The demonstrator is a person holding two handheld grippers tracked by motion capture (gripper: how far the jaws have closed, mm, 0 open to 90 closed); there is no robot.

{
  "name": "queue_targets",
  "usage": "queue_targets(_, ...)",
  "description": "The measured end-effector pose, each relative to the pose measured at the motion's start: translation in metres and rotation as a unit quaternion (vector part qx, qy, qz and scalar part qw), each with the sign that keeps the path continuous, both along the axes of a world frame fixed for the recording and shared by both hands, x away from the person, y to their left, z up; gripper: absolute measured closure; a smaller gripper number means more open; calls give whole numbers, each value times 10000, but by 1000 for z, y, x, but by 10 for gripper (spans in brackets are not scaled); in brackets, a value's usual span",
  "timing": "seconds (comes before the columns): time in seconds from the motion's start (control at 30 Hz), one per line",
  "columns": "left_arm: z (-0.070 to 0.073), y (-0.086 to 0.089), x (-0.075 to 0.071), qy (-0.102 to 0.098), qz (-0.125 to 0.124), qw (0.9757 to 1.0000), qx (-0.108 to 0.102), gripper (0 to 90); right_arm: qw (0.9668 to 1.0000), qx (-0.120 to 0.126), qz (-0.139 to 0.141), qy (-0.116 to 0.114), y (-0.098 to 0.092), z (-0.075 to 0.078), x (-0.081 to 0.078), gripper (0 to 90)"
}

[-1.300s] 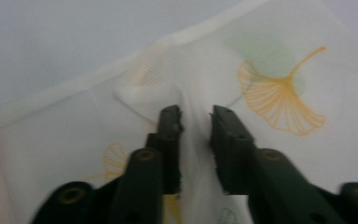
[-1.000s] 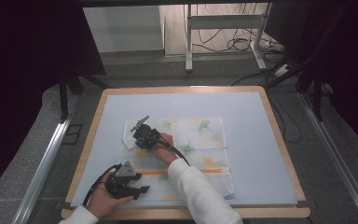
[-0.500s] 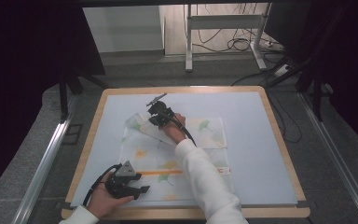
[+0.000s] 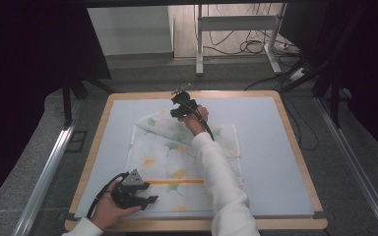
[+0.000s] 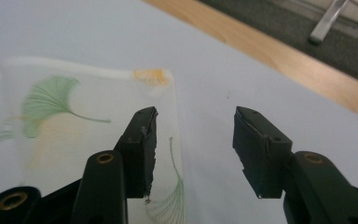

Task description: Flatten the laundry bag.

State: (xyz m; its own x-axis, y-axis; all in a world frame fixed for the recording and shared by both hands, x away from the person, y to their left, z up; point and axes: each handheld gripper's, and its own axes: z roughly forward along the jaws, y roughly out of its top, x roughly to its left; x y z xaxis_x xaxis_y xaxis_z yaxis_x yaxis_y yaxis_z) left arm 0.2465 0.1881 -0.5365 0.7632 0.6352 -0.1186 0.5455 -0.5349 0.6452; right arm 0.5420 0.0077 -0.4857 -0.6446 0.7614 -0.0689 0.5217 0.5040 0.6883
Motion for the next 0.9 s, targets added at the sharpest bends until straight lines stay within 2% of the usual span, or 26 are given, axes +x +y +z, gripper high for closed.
queue_targets(0.03, 0, 0, 0, -5, -2, 10000, -1, 396, 9999, 88, 54, -87, -5, 7, -6, 508)
queue_targets(0.1, 0, -1, -1, -7, 26, 10000, -27, 394, 9994, 273, 212, -84, -11, 16, -17, 542)
queue_targets(0.17, 0, -1, -1, -16, 25, 10000, -10, 393, 9978, 438, 491, 0, -18, 23, -33, 592)
queue_targets(0.27, 0, -2, -1, -18, 36, 10000, 0, 388, 9933, 574, 991, 164, -27, 25, -64, 712)
queue_targets(0.37, 0, -2, -1, -10, 45, 10000, 5, 388, 9903, 447, 1264, 353, -34, 20, -92, 809)
queue_targets(0.47, 0, -1, 0, 19, 45, 10000, -18, 388, 9876, 306, 1457, 502, -43, 11, -116, 855)
queue_targets(0.53, -1, -1, 0, 22, 69, 10000, -66, 388, 9870, 213, 1479, 587, -51, 4, -128, 870)
queue_targets(0.63, -1, -1, 0, 28, 84, 9999, -76, 388, 9879, -63, 1415, 630, -63, -8, -137, 875)
queue_targets(0.73, 0, 0, 0, 20, 36, 10000, -12, 388, 9900, -170, 1260, 619, -73, -16, -137, 881)
queue_targets(0.9, 0, -1, 0, 26, 65, 10000, -57, 389, 9926, -299, 1049, 531, -84, -19, -132, 888)
